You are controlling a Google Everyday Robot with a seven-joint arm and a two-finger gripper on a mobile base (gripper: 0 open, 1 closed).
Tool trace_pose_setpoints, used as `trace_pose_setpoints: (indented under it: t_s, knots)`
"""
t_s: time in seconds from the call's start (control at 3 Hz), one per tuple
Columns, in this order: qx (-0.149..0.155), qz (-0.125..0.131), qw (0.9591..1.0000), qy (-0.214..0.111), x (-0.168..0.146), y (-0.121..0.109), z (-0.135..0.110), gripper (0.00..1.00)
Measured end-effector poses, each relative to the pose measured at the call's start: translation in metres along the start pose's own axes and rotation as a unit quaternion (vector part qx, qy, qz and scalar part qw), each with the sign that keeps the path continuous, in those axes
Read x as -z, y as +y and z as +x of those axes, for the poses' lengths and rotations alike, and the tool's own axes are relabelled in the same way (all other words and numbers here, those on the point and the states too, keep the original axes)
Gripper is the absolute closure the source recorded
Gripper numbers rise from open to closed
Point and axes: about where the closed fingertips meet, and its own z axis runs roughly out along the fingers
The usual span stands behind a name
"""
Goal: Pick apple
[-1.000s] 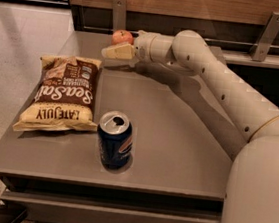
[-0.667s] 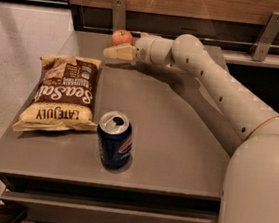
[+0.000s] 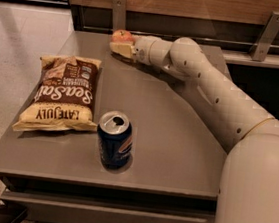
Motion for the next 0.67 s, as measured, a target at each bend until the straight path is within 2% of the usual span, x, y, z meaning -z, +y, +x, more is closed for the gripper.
trace_pose_setpoints:
  t_s: [0.67]
  knots:
    - [0.0,-0.004,1.0,0.001,-0.0045,0.0047,0.0009,0.85]
